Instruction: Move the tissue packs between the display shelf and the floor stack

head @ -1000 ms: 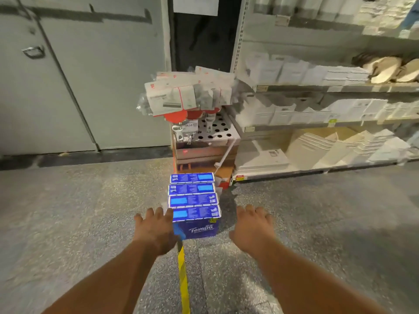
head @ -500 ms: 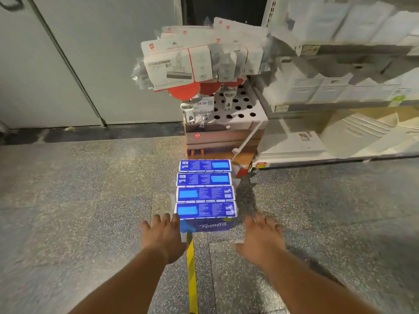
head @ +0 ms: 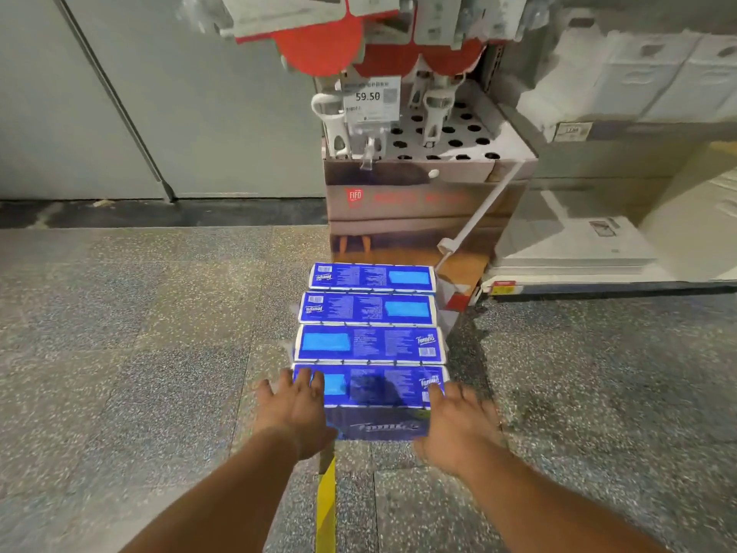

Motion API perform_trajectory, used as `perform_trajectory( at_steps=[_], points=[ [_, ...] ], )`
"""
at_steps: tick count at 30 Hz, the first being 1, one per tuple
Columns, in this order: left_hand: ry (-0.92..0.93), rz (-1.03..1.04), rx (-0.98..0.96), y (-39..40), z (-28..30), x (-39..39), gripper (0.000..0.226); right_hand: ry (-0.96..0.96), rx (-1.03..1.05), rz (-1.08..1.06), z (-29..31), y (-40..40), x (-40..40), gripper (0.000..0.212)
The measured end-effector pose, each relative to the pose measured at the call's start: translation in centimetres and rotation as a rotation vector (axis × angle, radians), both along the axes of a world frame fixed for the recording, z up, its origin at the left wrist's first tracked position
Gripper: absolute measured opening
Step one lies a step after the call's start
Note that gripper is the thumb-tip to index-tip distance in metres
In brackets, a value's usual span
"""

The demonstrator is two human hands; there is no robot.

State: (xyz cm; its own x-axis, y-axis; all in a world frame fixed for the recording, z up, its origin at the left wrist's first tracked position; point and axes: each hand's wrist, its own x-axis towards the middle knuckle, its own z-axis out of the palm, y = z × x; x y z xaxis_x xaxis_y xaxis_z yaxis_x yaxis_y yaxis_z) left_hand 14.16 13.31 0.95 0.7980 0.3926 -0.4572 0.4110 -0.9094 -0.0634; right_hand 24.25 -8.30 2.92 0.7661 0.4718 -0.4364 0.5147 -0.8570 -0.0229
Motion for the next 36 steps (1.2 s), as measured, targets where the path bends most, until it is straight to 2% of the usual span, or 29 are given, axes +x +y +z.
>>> perform_trajectory(
  at_steps=[5, 8, 10, 12, 15, 18, 22, 24, 26, 30, 33, 36],
  points=[
    [-0.02, -0.002, -0.029, 1.1, -11.5, 2.6, 0.101, 0.005, 0.052, 0.012, -12.1, 1.0, 2.2, 0.097],
    [-0.049, 0.029, -0.035, 1.4, -16.0, 3.4, 0.104, 0.001, 0.048, 0.024, -16.5, 1.5, 3.5, 0.105],
    [-0.034, 0.048, -0.065, 1.1, -17.9, 3.3, 0.114, 0.011, 0.02, 0.033, -18.4, 1.7, 4.0, 0.11],
    [-0.032, 0.047, -0.059, 0.7, -18.6, 3.1, 0.13, -0.034, 0.019, 0.043, -19.2, 1.8, 3.9, 0.109],
    [-0.038, -0.007, 0.028, 0.7, -17.8, 3.5, 0.137, -0.154, 0.036, 0.073, -19.1, 2.2, 3.8, 0.106],
    [-0.047, -0.041, 0.096, 1.5, -17.4, 3.7, 0.136, -0.196, 0.036, 0.073, -19.1, 2.7, 4.3, 0.105],
    [-0.046, -0.012, 0.066, 1.9, -18.7, 3.5, 0.136, -0.119, 0.083, 0.078, -20.4, 2.9, 5.0, 0.115],
    [-0.029, -0.019, 0.069, 1.8, -19.2, 3.5, 0.136, -0.102, 0.096, 0.081, -20.8, 2.7, 5.1, 0.113],
    [-0.042, -0.021, 0.081, 1.7, -19.4, 3.5, 0.131, -0.131, 0.07, 0.111, -20.9, 2.3, 4.9, 0.109],
    [-0.12, -0.052, 0.126, 1.7, -19.5, 2.6, 0.12, -0.175, 0.007, 0.176, -20.5, 2.1, 4.6, 0.115],
    [-0.104, -0.077, 0.14, 1.7, -19.2, 2.0, 0.128, -0.154, -0.003, 0.169, -21.0, 2.3, 4.3, 0.11],
    [-0.13, -0.084, 0.159, 1.7, -19.1, 2.2, 0.112, -0.194, -0.008, 0.188, -21.1, 2.5, 4.5, 0.099]
  ],
)
